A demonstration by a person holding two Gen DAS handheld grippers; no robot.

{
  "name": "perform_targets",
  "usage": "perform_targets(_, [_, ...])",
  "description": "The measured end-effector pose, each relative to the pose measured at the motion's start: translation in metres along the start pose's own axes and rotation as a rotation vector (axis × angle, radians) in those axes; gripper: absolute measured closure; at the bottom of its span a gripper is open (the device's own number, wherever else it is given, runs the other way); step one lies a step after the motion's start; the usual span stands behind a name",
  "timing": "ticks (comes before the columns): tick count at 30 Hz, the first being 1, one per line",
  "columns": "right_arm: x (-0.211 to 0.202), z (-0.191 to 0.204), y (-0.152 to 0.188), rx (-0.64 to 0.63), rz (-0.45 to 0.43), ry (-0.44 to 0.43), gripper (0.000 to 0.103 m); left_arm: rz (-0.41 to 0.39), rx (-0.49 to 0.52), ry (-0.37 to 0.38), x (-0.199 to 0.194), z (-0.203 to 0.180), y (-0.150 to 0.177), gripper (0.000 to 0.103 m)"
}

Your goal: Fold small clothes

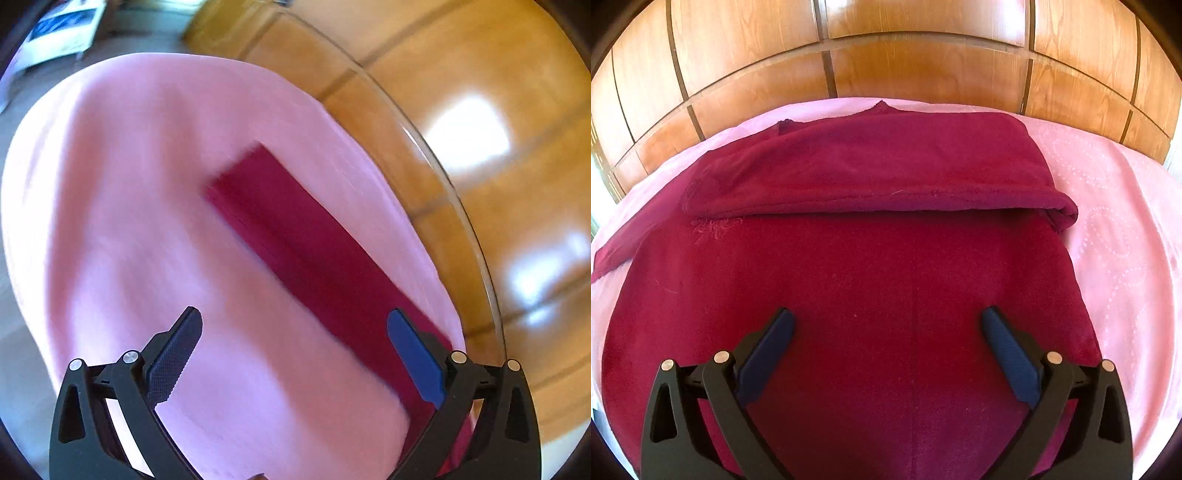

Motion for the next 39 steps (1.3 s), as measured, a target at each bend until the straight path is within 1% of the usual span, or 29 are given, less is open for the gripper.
perform_targets(1, [0.001,0.001,-0.001,-0.002,-0.001,0.005,0.002,-0.005,-0.038,0.007,0.001,0.008,-0.005,0.004])
perform_targets(2, [0.002,0.002,-0.001,-0.004,-0.002,0.008,0.002,-0.009,-0.072,0.01,0.002,0.013,-0.012,0.011])
perform_targets(3, [0.002,0.003,-0.001,-0.005,-0.004,0.011,0.002,-0.01,-0.092,0.008,0.006,0.017,-0.018,0.016])
perform_targets(6, [0.003,0.004,-0.002,-0.005,-0.007,0.013,0.002,0.01,-0.113,-0.005,0.025,0.019,-0.025,0.029])
perform_targets(7, [0.002,0.003,-0.002,-0.005,-0.007,0.013,0.002,0.024,-0.11,-0.023,0.032,0.021,-0.027,0.037])
perform_targets(8, [0.002,0.003,-0.001,-0.006,-0.007,0.015,0.002,0.027,-0.11,-0.042,0.038,0.023,-0.027,0.037])
perform_targets(10, [0.003,0.003,-0.001,-0.008,-0.009,0.017,0.002,0.016,-0.113,-0.054,0.042,0.03,-0.036,0.037])
perform_targets(11, [0.003,0.004,-0.002,-0.009,-0.01,0.019,0.002,0.01,-0.113,-0.061,0.044,0.031,-0.038,0.042])
perform_targets(12, [0.003,0.004,-0.002,-0.01,-0.012,0.02,0.002,0.002,-0.107,-0.065,0.048,0.03,-0.041,0.049])
perform_targets(13, [0.004,0.004,-0.002,-0.011,-0.012,0.022,0.002,0.007,-0.099,-0.07,0.051,0.03,-0.043,0.062])
perform_targets(14, [0.004,0.004,-0.002,-0.011,-0.013,0.023,0.002,0.014,-0.096,-0.077,0.055,0.031,-0.044,0.073])
perform_targets(15, [0.004,0.004,-0.002,-0.012,-0.014,0.025,0.002,0.018,-0.091,-0.085,0.057,0.031,-0.044,0.08])
perform_targets(16, [0.004,0.005,-0.002,-0.012,-0.015,0.025,0.002,0.021,-0.082,-0.092,0.058,0.033,-0.045,0.091])
perform_targets(18, [0.004,0.005,-0.002,-0.011,-0.015,0.026,0.002,0.008,-0.055,-0.094,0.056,0.024,-0.046,0.094])
perform_targets(20, [0.004,0.005,-0.002,-0.011,-0.015,0.026,0.002,-0.027,-0.013,-0.05,0.044,0.005,-0.047,0.096])
perform_targets(21, [0.004,0.005,-0.002,-0.012,-0.015,0.027,0.002,-0.052,0.041,-0.023,0.035,-0.012,-0.045,0.096])
perform_targets(22, [0.004,0.005,-0.002,-0.013,-0.015,0.028,0.002,-0.066,0.107,0.002,0.027,-0.034,-0.04,0.096])
perform_targets(23, [0.004,0.005,-0.002,-0.013,-0.015,0.028,0.002,-0.072,0.15,0.021,0.022,-0.049,-0.036,0.096])
perform_targets(25, [0.004,0.005,-0.002,-0.012,-0.015,0.028,0.002,-0.084,0.276,0.091,0.008,-0.097,-0.014,0.096])
perform_targets(26, [0.004,0.005,-0.002,-0.013,-0.015,0.029,0.002,-0.084,0.32,0.113,0.006,-0.114,-0.005,0.096])
perform_targets(28, [0.004,0.005,-0.002,-0.013,-0.015,0.028,0.002,-0.064,0.412,0.177,0.001,-0.154,0.027,0.096])
perform_targets(29, [0.004,0.005,-0.002,-0.013,-0.015,0.027,0.002,-0.042,0.462,0.211,0.002,-0.176,0.048,0.096])
perform_targets(31, [0.004,0.004,-0.002,-0.011,-0.015,0.025,0.002,-0.011,0.537,0.235,0.008,-0.203,0.078,0.096])
perform_targets(32, [0.004,0.004,-0.002,-0.011,-0.015,0.024,0.002,0.017,0.582,0.246,0.014,-0.218,0.1,0.096])
perform_targets(35, [0.004,0.004,-0.003,-0.008,-0.017,0.021,0.002,0.094,0.641,0.249,0.031,-0.236,0.144,0.096])
perform_targets(37, [0.004,0.004,-0.003,-0.006,-0.018,0.017,0.002,0.139,0.711,0.22,0.046,-0.247,0.179,0.096])
perform_targets(39, [0.004,0.003,-0.003,-0.005,-0.02,0.016,0.002,0.175,0.757,0.203,0.059,-0.256,0.2,0.096])
Point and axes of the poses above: each gripper's, at about its wrist camera, not at the fingertips, and x roughly the way its jaws point, z to its left, y to its underside, the point moved 9 cm from there along x, roughly the way its jaws point, and after that the axes turned 5 degrees about x, right-handed, at the moved point
